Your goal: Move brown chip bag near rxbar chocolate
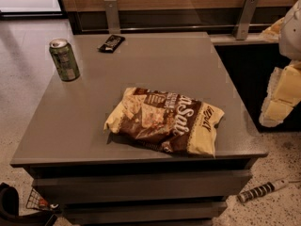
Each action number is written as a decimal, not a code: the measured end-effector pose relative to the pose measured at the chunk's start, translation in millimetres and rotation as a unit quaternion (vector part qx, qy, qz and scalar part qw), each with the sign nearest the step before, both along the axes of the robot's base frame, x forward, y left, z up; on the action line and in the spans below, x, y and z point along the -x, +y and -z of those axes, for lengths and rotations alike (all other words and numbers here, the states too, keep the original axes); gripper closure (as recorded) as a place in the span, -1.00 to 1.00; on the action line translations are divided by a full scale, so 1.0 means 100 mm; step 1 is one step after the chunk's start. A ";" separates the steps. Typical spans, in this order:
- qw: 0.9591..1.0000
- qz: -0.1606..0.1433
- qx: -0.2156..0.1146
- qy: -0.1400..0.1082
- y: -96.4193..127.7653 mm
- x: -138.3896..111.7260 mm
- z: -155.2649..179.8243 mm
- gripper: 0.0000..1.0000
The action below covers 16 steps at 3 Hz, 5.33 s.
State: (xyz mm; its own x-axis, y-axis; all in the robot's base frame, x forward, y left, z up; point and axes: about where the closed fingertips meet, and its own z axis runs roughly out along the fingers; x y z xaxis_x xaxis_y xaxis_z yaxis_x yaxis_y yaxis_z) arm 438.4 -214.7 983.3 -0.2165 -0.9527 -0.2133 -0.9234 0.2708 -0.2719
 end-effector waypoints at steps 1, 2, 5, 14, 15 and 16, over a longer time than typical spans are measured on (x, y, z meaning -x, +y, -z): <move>1.000 0.000 0.000 0.000 0.00 0.00 0.00 -1.00; 1.000 -0.010 -0.006 -0.005 0.08 -0.07 -0.03 -1.00; 0.994 -0.082 -0.021 0.065 1.07 -0.51 0.45 -1.00; 0.973 -0.080 -0.163 0.141 1.67 -0.54 1.57 1.00; 0.973 -0.080 -0.163 0.140 1.67 -0.54 1.56 1.00; 0.973 -0.080 -0.163 0.140 1.67 -0.54 1.56 1.00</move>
Offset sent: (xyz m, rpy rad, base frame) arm 0.0153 0.0170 0.0016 0.0259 -0.0022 0.0445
